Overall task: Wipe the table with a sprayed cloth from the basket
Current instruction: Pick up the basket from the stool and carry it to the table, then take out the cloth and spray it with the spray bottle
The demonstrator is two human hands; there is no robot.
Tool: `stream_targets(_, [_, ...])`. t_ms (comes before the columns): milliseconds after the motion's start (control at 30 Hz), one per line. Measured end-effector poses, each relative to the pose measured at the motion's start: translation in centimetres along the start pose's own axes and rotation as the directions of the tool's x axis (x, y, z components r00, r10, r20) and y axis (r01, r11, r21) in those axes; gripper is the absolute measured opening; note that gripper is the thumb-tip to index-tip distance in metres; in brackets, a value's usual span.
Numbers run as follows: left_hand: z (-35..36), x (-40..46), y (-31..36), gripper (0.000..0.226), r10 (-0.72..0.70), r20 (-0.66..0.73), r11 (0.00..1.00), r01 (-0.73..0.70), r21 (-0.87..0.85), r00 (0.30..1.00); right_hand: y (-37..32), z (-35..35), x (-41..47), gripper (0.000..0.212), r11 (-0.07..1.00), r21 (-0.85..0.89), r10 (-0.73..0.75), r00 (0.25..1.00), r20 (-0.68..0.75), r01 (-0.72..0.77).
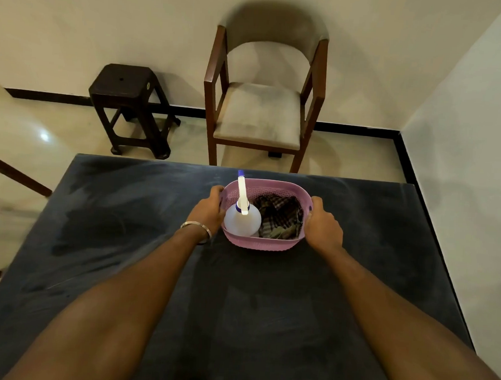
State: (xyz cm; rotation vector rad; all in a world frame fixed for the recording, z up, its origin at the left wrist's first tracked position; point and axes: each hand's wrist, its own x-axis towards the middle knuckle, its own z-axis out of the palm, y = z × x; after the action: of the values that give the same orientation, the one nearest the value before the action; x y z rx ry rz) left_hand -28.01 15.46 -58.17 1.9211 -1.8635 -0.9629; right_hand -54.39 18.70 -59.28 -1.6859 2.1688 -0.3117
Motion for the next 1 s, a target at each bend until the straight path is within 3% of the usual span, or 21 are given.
stream_targets(233, [0.5,0.0,0.3,0.048,-0.026,-0.012,1.000,0.026,0.010,1.000,0.1,0.2,-0.2,0.037,1.000,0.025,-0.005,1.000,-0.004,0.005])
stream_targets(400, [0.7,0.5,0.2,0.070,0.012,-0.034,0.998,-0.009,0.070,0.999,-0.3,-0.1,0.1,0.041,0.998,-0.058,-0.018,1.000,-0.006,0.018])
stream_targets(500, [1.0,-0.2,0.9,0.061,0.110,-0.191,0.994,-0.107,0.028,0.975,-1.0,-0.4,0.0,0.059,0.946,-0.305,-0.168,0.972,-0.162,0.113])
stream_targets(600, [1.7,-1.2,1.4,0.048,0.119,-0.394,0.986,-0.153,-0.058,0.912,-2.6,-0.8,0.5,0.048,0.910,-0.359,-0.313,0.912,-0.264,0.208])
stream_targets(700, [2.4,-1.9,2.1,0.046,0.154,-0.405,0.965,-0.225,-0.133,0.901,-3.9,-0.4,1.9,0.031,0.876,-0.312,-0.417,0.903,-0.108,0.367])
stream_targets(867, [3.5,-2.4,2.9,0.050,0.141,-0.397,0.956,-0.229,-0.183,0.907,-4.7,1.0,3.8,0.053,0.842,-0.299,-0.382,0.888,0.257,0.449])
stream_targets(1000, [3.7,-2.8,2.6,0.042,0.133,-0.335,0.954,-0.211,-0.211,0.933,-4.7,1.8,4.2,0.060,0.799,-0.415,-0.332,0.895,0.299,0.435])
